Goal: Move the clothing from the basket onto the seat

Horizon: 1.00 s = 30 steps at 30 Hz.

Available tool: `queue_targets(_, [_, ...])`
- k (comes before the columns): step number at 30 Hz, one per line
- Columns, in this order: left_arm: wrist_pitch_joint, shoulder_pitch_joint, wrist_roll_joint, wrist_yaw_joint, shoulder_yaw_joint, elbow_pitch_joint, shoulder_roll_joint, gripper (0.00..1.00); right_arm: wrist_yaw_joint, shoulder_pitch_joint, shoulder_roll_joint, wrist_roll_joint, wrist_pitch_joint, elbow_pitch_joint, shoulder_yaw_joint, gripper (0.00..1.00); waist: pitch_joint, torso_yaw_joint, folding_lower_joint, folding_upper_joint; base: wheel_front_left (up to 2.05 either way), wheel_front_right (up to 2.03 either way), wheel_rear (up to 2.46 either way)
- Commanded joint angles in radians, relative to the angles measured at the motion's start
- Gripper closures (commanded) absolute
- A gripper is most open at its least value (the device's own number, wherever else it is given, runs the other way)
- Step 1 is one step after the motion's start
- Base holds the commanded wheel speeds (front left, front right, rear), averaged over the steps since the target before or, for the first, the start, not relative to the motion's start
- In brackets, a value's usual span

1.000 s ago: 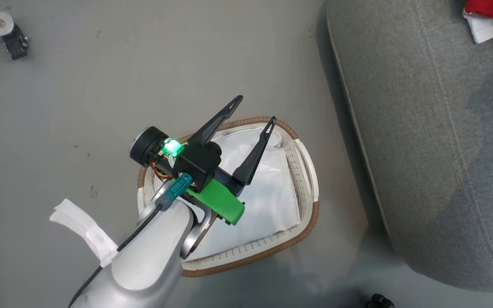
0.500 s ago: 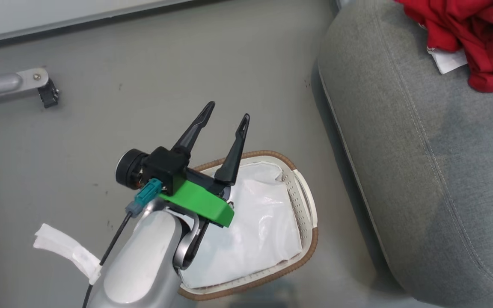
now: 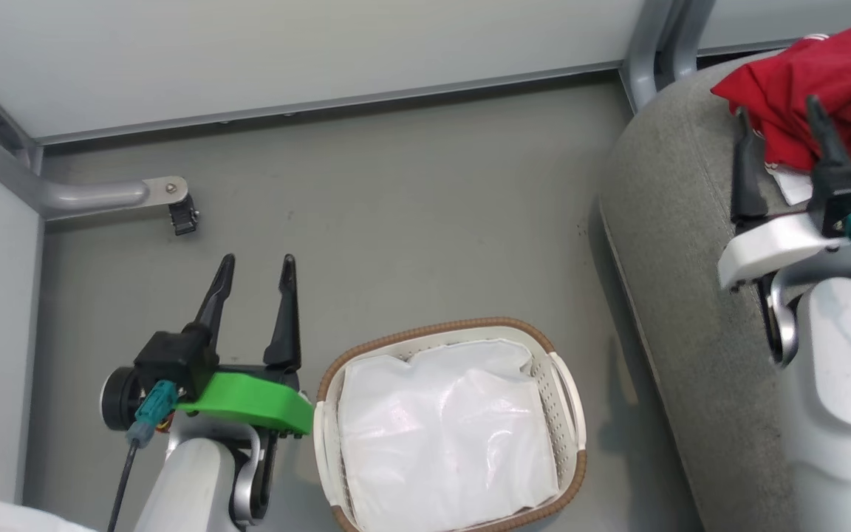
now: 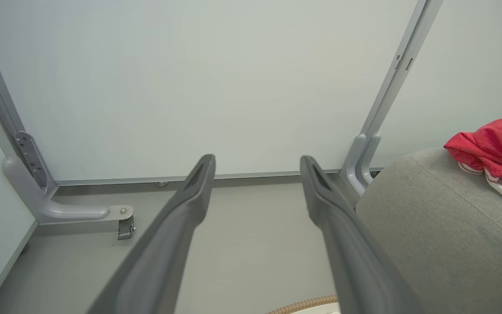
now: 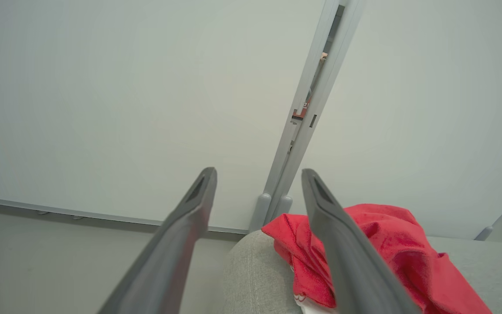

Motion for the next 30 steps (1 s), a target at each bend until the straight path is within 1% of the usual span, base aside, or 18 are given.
queue_targets(1, [0.0,0.032,0.011,0.004,0.026,-0.008,0.001,0.0,-0.001,0.044,0.008,0.018,-0.005,-0.018,0.015,0.0,-0.05,0.049,0.0,0.0103,0.0,0.0,0.0])
queue_targets(6, [0.0,0.105,0.041,-0.015,0.088,-0.011,0.0,0.0,-0.001,0.165,0.03,0.086,-0.005,-0.077,0.037,0.0,-0.08,0.074,0.0,0.0103,0.0,0.0,0.0])
queue_targets(10, [0.0,0.167,0.04,-0.025,0.126,-0.011,-0.001,0.0,-0.001,0.27,0.031,0.18,-0.005,-0.108,0.063,0.0,-0.105,0.087,0.0,0.0103,0.0,0.0,0.0])
queue_targets(16, [0.0,0.235,0.043,-0.044,0.152,-0.026,-0.002,0.0,-0.001,0.394,0.031,0.242,-0.005,-0.138,0.099,0.0,-0.135,0.091,0.0,0.0103,0.0,0.0,0.0])
queue_targets(22, [0.0,0.279,0.011,-0.047,0.16,-0.055,-0.003,0.0,-0.001,0.463,0.032,0.293,-0.005,-0.15,0.129,0.0,-0.157,0.082,0.0,0.0103,0.0,0.0,0.0])
queue_targets(26, [0.0,0.296,0.003,-0.048,0.157,-0.065,-0.003,0.0,-0.001,0.48,0.032,0.3,-0.005,-0.142,0.155,0.0,-0.174,0.076,0.0,0.0103,0.0,0.0,0.0])
queue_targets(30, [0.0,0.308,-0.001,-0.045,0.157,-0.071,-0.003,0.0,-0.001,0.499,0.032,0.302,-0.005,-0.137,0.153,0.0,-0.19,0.075,0.0,0.0103,0.0,0.0,0.0])
